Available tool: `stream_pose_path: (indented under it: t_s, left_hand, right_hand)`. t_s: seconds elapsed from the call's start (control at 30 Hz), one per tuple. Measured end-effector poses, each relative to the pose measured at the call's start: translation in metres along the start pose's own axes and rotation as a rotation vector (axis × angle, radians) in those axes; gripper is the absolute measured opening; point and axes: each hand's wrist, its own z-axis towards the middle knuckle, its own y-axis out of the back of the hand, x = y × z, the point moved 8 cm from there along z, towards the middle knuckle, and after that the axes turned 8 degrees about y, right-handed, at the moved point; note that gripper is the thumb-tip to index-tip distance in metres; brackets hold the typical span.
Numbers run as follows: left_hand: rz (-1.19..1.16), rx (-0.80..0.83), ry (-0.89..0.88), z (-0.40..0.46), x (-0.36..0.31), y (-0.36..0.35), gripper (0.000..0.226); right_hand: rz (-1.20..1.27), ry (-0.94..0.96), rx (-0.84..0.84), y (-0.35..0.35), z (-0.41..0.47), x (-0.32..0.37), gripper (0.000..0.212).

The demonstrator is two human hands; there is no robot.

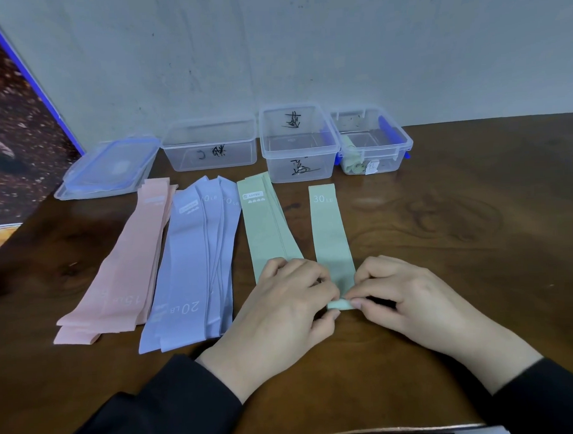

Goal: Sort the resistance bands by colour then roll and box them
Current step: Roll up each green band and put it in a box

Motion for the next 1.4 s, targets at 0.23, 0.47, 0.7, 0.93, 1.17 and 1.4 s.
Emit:
stream_pose_path:
  t_s: [0.23, 0.47, 0.7, 0.93, 1.17, 1.4]
  left_hand:
    - [0.010, 0.010, 0.019, 0.001, 0.003, -0.002, 0.020]
    - [0.002, 0.025, 0.023, 0.000, 0.003, -0.003, 0.024]
    - [0.001, 0.020, 0.044, 0.001, 0.005, -0.004, 0.029]
    - [-0.006, 0.020, 0.062, 0.001, 0.007, -0.004, 0.032]
    - [-0.007, 0.013, 0.056, 0.002, 0.006, -0.003, 0.027]
    - [-0.016, 0.026, 0.094, 0.002, 0.009, -0.004, 0.032]
  right_hand:
    - [-0.010, 0.001, 0.017, -0.005, -0.001, -0.004, 0.020]
    - [0.022, -0.026, 0.044, -0.006, -0.001, -0.005, 0.024]
    - [0.073, -0.117, 0.007, -0.002, -0.002, -0.011, 0.031]
    - [0.042, -0.102, 0.023, -0.003, -0.001, -0.010, 0.029]
    - [0.048, -0.098, 0.023, -0.004, -0.001, -0.009, 0.033]
    - [0.054, -0.110, 0.013, -0.002, -0.001, -0.010, 0.023]
